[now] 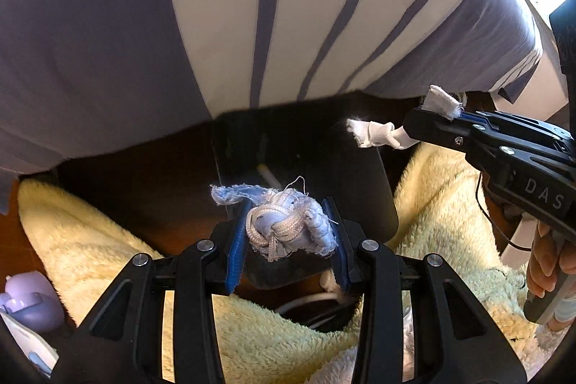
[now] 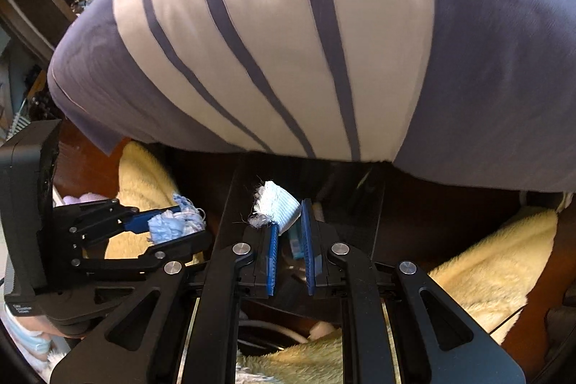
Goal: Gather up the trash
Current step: 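Lower the cloth and tissue down over the black trash bin with both tools, then open both tools to drop the cloth and tissue into the bin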
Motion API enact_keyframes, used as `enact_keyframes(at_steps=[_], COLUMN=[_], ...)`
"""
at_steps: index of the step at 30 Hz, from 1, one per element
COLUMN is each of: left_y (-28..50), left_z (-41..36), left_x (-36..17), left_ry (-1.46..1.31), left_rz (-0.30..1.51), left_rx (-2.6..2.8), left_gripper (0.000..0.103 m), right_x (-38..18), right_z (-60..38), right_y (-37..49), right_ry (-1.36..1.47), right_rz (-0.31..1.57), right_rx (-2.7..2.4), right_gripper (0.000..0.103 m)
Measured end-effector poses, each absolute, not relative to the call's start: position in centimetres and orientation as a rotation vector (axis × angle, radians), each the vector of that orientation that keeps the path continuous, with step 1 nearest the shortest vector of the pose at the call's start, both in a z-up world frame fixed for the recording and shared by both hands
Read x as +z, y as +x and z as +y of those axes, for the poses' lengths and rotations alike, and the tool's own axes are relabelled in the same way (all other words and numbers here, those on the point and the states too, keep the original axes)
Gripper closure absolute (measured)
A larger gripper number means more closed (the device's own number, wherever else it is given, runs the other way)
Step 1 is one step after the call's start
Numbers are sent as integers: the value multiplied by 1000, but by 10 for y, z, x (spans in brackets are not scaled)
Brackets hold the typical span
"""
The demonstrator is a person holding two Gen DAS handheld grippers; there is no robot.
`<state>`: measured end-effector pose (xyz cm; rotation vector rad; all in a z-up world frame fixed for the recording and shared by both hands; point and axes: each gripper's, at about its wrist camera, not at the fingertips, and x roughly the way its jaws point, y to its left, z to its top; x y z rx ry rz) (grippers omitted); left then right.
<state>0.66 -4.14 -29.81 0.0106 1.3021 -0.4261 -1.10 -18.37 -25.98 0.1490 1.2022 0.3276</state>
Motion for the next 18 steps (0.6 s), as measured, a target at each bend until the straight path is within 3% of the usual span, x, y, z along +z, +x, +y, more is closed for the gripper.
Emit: enact_keyframes(at_steps=[15, 18], left_y=[11, 11], left_z=[-42, -42], left_x=[-320, -318], left_ry=[-17, -19], left_rz=[1378, 1375], left_rx=[-459, -461], left_gripper=[61, 56], right_x=[-284, -282], right_z=[-174, -178], right_y=[7, 8], right_ry=[148, 160], right_rz=[1295, 1289], right_rx=[316, 303], right_gripper=[87, 73])
